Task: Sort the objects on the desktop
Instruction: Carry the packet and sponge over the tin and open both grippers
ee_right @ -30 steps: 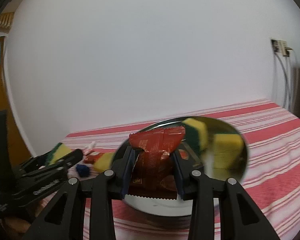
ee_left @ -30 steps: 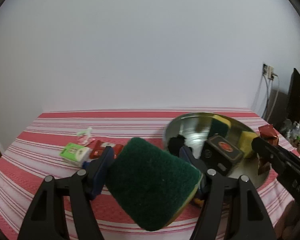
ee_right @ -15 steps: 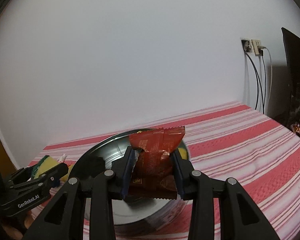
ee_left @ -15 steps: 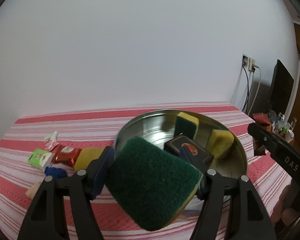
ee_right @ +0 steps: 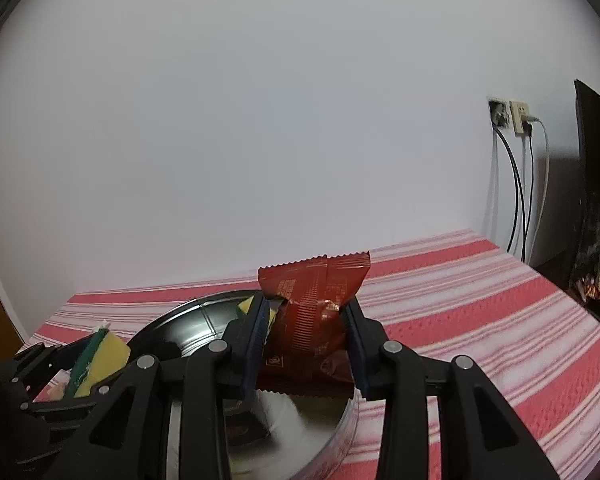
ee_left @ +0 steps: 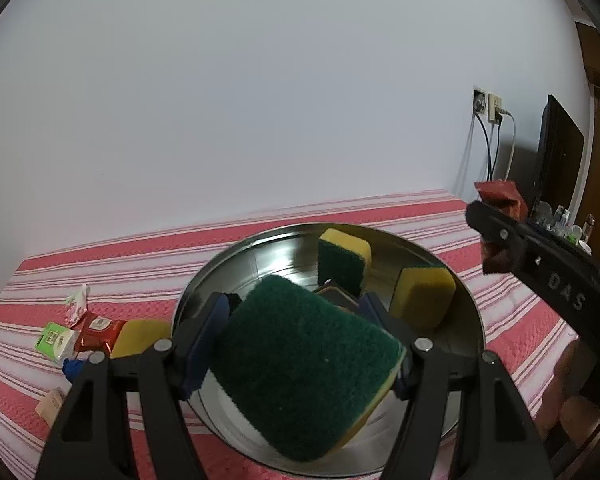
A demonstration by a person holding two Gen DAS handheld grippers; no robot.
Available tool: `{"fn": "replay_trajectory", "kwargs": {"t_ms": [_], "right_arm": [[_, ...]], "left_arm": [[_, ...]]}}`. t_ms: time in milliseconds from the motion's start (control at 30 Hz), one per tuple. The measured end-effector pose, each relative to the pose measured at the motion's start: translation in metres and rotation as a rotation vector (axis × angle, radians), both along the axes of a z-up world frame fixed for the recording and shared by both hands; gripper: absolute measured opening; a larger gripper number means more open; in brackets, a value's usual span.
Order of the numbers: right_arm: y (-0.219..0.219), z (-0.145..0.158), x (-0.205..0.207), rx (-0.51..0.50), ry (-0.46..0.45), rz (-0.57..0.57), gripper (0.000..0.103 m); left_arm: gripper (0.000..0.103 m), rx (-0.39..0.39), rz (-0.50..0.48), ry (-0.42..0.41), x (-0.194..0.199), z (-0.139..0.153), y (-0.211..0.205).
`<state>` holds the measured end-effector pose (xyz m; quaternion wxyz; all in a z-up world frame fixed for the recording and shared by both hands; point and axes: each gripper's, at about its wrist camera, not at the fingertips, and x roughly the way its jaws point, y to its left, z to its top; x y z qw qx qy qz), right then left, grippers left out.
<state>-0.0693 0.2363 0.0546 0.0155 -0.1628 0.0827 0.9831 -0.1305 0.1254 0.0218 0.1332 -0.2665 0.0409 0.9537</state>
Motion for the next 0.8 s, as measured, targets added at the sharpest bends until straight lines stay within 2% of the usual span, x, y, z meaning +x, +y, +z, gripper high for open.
{"fn": "replay_trajectory", "kwargs": {"t_ms": [367,467,633,800], "right_arm": [[0.006,0.002,-0.035,0.03,-0.055,0.047,0.039],[0.007,-0.002,-0.037,0.013,-0.066,0.056,0.039],[0.001,-0.003,-0.043,0.042,-0.079,0.063,0.039],[0.001,-0.011,-0.058,0.043,-0.134,0.083,0.04]], "left_arm": [[0.069,-0.014,0.02,-0.052,-0.016,-0.009,0.008],[0.069,-0.02,0.031,-0.059,-0.02,-0.011,0.008],[0.069,-0.03,0.053,-0.081,-0.029,-0.016,0.012],[0.069,-0.031,0.064,-0.123,-0.038,-0.024,0.012]]}}
